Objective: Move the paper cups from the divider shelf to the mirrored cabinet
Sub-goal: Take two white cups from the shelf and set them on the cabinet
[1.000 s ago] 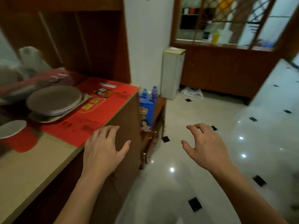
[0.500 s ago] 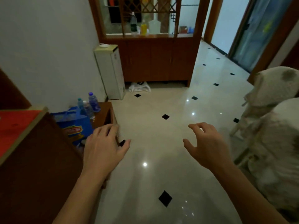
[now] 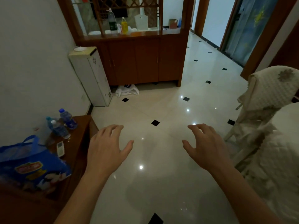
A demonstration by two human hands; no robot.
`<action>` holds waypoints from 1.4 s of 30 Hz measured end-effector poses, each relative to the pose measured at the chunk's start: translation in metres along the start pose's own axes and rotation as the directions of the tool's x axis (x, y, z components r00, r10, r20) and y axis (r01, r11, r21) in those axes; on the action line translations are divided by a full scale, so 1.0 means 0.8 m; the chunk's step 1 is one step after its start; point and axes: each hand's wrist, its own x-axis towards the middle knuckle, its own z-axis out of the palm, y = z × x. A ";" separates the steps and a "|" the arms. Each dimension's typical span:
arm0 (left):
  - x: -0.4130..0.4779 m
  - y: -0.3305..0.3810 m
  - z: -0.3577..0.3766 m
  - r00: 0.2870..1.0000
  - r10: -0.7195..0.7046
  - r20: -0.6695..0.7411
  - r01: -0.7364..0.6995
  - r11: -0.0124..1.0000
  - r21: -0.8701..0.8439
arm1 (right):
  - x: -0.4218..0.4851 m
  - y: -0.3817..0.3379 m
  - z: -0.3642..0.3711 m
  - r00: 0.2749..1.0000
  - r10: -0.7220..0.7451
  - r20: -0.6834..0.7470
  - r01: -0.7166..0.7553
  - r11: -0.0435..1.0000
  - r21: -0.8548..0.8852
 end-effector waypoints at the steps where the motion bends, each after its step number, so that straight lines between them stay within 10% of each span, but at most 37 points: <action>1: 0.014 0.002 0.006 1.000 0.005 0.004 -0.005 1.000 0.004 | 0.013 0.006 0.004 1.000 0.006 0.001 -0.006 1.000 0.000; 42: 0.916 0.073 0.325 0.990 0.139 0.016 -0.139 0.990 0.002 | 0.841 0.253 0.223 0.985 0.169 0.015 -0.169 0.985 -0.026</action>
